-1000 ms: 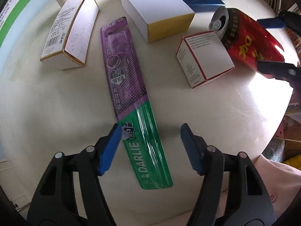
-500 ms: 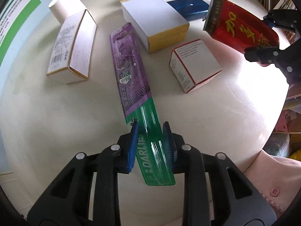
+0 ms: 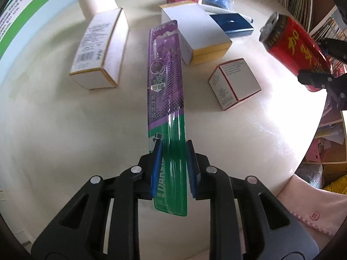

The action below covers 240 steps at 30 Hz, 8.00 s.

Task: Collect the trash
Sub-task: 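Carry the toothbrush package and red can over the teal wastebasket, then open left tool dropping package while right tool drops red can into basket, then return both tools to the table toward the remaining boxes, then grasp the white printed box with left tool while right tool grasps navy box, then carry the white box and navy box over the teal wastebasket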

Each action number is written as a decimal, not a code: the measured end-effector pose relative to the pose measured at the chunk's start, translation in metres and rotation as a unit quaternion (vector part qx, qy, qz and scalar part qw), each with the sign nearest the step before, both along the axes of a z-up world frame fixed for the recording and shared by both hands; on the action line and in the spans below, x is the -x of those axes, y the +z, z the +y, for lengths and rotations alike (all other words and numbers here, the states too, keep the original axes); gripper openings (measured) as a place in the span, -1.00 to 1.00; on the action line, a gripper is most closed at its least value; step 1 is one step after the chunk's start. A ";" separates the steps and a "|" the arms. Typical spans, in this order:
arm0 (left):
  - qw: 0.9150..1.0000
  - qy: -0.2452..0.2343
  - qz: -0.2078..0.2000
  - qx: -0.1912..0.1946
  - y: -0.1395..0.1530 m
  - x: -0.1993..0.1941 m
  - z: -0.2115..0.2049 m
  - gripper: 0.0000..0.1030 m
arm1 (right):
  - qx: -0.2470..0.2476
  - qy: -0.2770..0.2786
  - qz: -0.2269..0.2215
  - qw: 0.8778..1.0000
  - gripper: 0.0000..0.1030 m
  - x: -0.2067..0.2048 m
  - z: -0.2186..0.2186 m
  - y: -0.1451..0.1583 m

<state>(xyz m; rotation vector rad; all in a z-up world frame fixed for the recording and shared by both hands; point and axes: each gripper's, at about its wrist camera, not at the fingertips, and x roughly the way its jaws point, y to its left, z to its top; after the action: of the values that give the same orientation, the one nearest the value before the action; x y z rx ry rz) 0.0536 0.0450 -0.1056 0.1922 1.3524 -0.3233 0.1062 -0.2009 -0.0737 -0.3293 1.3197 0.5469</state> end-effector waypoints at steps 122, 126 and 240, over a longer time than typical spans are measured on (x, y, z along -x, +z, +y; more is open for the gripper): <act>0.960 -0.273 -0.044 -0.053 0.040 0.076 -0.219 0.87 | -0.020 -0.176 -0.021 0.984 0.80 0.116 -0.134 0.030; 0.971 -0.228 -0.046 -0.059 0.043 0.054 -0.179 0.87 | -0.027 -0.141 -0.025 0.989 0.80 0.091 -0.105 0.033; 0.983 -0.105 -0.102 -0.109 0.097 -0.028 -0.003 -0.10 | 0.018 0.048 -0.036 0.998 0.06 -0.047 -0.009 -0.007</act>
<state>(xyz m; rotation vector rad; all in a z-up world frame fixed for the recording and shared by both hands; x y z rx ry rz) 0.0815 0.0419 -0.0091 0.5395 1.1638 -0.3220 0.1532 -0.2095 -0.0803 -0.4404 1.2496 0.5877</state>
